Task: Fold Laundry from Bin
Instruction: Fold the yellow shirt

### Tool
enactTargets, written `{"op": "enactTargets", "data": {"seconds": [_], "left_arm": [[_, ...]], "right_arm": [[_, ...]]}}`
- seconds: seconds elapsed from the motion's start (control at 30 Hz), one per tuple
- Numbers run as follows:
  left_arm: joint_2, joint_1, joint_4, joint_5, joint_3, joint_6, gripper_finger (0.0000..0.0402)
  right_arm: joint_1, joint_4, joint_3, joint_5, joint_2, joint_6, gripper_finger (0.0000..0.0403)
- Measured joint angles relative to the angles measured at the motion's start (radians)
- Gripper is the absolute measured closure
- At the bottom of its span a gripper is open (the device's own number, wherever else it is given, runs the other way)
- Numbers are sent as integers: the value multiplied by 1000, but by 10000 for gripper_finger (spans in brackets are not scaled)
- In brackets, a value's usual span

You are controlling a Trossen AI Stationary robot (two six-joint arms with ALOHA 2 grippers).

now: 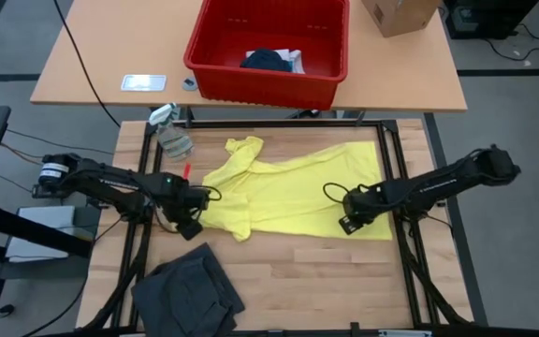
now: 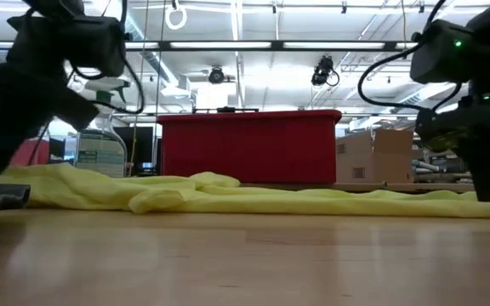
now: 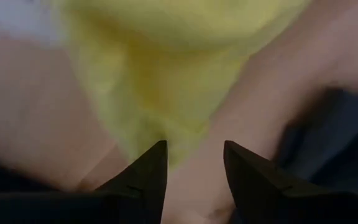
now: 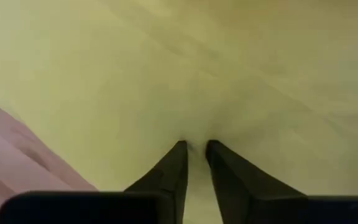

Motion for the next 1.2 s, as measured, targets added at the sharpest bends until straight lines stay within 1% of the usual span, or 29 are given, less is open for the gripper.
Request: {"op": "enactTargets", "data": {"seconds": [0.07,0.2,0.27,0.37,0.47,0.57,0.67,0.77,0.87,0.93,1.0,1.03,1.13,1.2], "left_arm": [[-4,-7,-43,18,-1,-56,241],[-27,-8,-77,105,12,-200,241],[-35,-22,-65,106,34,-243,241],[-38,-42,-81,75,36,-257,241],[-36,-61,-54,23,10,-269,241],[-35,-69,18,-2,-44,-315,241],[-35,-69,83,-12,-107,-331,241],[-35,-63,134,-44,-144,-374,247],[-35,-61,97,-84,-147,-373,279],[-35,-61,85,-90,-147,-351,320],[-36,-64,81,-86,-146,-333,370],[-36,-64,74,-76,-141,-317,385],[-36,-64,29,-52,-98,-288,395],[-36,-68,-48,-53,-40,-286,398]], "right_arm": [[23,-29,8,5,-4,-1,335],[30,-46,12,5,-10,17,357],[31,-47,12,5,-8,18,365],[30,-51,11,7,-5,13,372],[30,-50,12,10,-2,0,373],[30,-50,12,21,-2,-5,374],[31,-50,11,33,-2,-4,374],[31,-49,11,37,-2,-8,374],[31,-48,11,35,-2,-16,374],[31,-49,11,30,-2,-36,375],[31,-51,11,14,-2,-63,379],[30,-53,11,0,-2,-81,383],[43,-74,12,-61,-2,-143,395],[61,-88,10,-124,-1,-177,397]]}}
